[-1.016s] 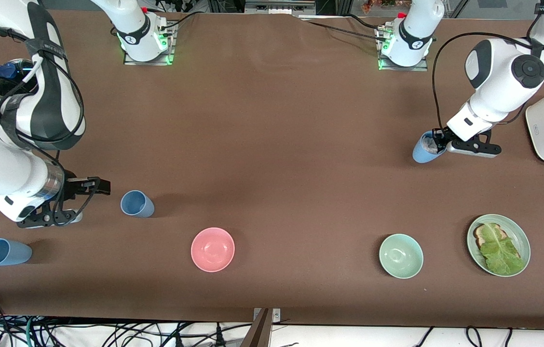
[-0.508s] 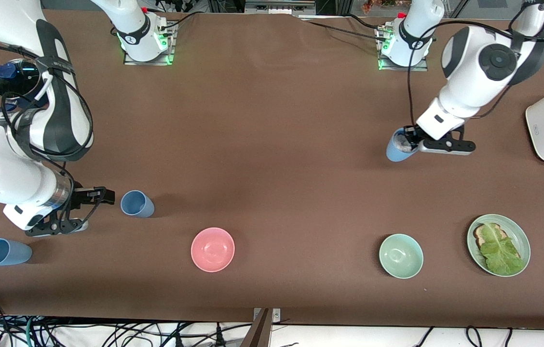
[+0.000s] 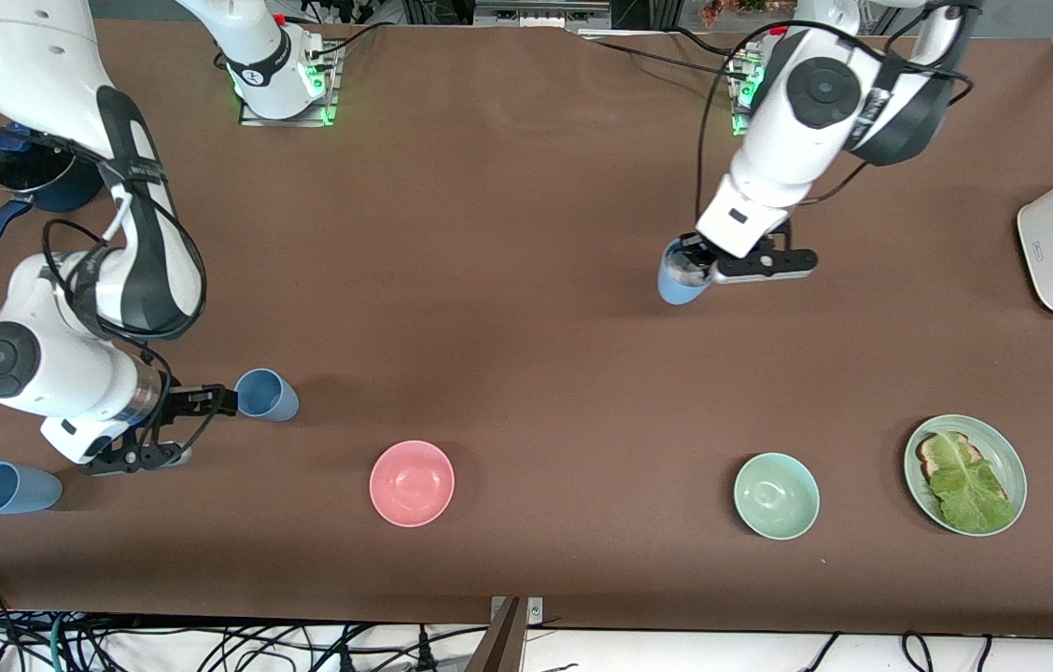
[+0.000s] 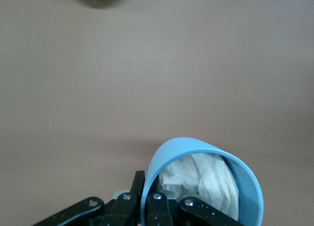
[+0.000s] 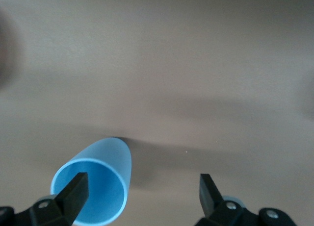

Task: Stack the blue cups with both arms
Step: 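Lift the tissue cup with the left gripper while the right gripper grasps its cup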

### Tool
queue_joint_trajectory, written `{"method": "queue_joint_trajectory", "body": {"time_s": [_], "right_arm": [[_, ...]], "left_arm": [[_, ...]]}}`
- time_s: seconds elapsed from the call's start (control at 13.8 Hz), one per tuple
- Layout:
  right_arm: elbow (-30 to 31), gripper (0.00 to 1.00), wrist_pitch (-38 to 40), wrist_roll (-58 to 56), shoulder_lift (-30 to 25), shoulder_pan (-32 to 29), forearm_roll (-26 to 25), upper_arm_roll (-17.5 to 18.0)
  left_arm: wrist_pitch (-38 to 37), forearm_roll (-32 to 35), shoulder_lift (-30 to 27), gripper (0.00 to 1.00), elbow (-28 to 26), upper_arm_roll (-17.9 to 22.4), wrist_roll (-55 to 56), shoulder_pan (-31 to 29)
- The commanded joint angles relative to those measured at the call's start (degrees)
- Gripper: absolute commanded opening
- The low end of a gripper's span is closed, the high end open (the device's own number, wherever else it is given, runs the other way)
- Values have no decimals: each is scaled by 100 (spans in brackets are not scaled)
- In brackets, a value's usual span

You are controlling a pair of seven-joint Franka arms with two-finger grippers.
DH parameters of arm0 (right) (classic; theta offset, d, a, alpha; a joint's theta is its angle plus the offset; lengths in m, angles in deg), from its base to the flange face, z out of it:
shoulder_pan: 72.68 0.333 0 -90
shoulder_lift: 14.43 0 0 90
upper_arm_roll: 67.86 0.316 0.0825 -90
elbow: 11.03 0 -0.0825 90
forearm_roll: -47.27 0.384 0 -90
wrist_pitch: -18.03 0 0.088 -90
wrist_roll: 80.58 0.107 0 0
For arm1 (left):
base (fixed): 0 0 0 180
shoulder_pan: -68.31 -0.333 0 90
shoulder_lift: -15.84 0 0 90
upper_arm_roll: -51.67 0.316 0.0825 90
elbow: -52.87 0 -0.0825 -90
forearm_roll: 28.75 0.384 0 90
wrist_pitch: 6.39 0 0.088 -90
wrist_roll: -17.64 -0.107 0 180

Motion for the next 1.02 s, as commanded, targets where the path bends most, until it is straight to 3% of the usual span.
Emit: {"method": "queue_joint_trajectory", "body": {"time_s": [0.0, 0.51, 0.94], "right_arm": [[51, 100, -45, -107, 93, -36, 49, 26], [315, 100, 16, -142, 32, -45, 216, 35], [448, 99, -1, -133, 40, -36, 348, 44]], "left_arm": [[-172, -56, 634, 0, 796, 86, 756, 413], [-172, -39, 1900, 0, 2264, 95, 2663, 1345], [-119, 14, 2726, 0, 2853, 147, 3437, 1776]]}}
